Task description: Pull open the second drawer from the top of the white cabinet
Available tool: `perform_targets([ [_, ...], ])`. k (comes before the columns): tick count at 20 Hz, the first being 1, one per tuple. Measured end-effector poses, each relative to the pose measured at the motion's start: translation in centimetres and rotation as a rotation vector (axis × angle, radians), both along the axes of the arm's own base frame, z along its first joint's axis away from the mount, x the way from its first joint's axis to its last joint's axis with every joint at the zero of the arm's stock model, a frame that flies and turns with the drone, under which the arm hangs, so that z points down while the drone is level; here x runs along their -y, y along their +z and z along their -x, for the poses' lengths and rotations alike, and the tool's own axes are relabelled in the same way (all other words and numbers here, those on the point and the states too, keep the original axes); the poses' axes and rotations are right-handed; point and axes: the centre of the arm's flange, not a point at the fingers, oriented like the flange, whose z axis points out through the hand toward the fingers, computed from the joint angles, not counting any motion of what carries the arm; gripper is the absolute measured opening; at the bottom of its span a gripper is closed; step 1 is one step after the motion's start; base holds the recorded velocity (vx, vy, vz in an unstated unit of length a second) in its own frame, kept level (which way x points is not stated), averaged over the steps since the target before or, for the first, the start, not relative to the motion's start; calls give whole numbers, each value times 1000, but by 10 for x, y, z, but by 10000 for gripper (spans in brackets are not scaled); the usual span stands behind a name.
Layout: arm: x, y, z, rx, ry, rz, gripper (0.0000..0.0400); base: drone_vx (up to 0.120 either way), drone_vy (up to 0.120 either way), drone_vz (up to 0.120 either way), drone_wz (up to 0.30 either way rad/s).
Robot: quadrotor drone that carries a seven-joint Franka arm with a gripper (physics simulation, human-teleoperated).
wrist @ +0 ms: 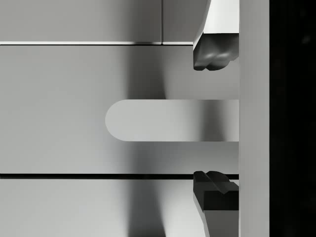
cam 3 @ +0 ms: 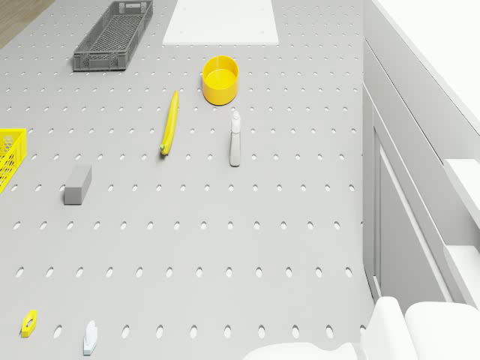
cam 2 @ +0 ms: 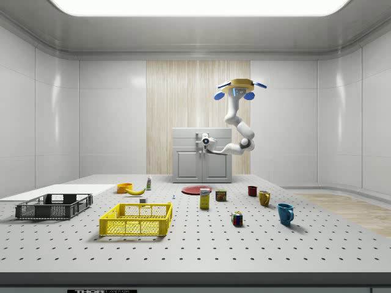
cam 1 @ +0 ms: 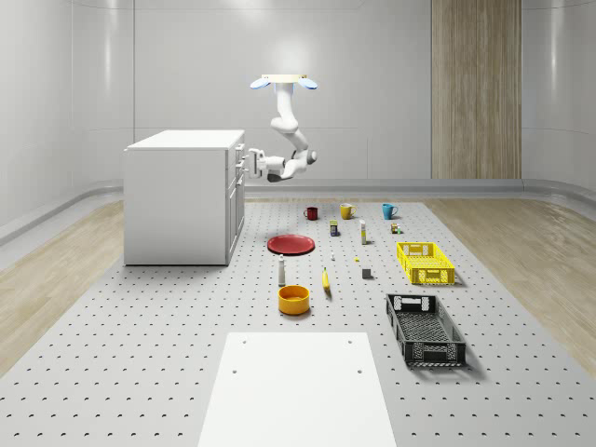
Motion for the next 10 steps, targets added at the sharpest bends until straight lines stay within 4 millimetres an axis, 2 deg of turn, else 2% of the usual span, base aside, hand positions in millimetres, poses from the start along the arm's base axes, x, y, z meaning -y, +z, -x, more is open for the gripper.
perform_targets([
  [10,-6,1,0,0,0,0,300,0,0,0,0],
])
